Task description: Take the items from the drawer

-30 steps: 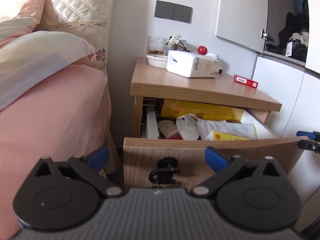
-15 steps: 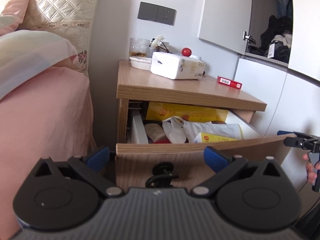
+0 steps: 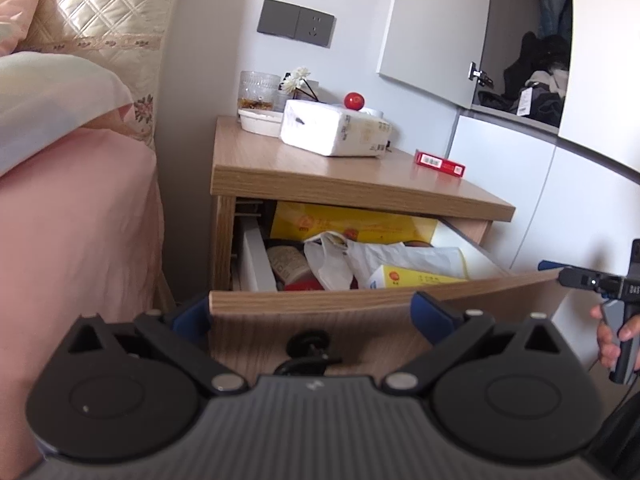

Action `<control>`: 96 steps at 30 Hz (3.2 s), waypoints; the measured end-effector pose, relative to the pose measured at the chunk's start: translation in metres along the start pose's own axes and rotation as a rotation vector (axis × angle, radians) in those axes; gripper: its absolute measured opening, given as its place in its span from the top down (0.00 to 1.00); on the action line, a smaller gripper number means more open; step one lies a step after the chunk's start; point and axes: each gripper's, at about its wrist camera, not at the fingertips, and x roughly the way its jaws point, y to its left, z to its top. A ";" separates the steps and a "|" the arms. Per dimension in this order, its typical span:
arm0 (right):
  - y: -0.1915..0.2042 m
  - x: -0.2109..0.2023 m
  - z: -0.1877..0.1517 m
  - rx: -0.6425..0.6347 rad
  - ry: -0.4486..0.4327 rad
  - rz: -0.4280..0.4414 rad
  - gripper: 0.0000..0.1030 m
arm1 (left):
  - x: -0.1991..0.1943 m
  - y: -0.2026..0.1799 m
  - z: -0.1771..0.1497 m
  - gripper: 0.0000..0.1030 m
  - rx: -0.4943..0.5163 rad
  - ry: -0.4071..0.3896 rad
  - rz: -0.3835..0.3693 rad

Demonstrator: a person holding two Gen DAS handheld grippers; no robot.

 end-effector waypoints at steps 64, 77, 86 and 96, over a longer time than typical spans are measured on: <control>0.065 -0.012 0.006 -0.125 0.028 -0.163 0.06 | -0.059 -0.141 -0.012 0.00 0.106 -0.060 0.208; 0.069 -0.008 0.006 -0.120 0.029 -0.147 0.06 | -0.062 -0.130 -0.012 0.00 0.068 -0.067 0.221; 0.068 -0.008 0.006 -0.118 0.034 -0.150 0.06 | -0.065 -0.121 -0.010 0.00 0.004 -0.084 0.205; 0.070 -0.005 0.006 -0.115 0.035 -0.142 0.06 | -0.065 -0.115 -0.010 0.00 -0.033 -0.079 0.199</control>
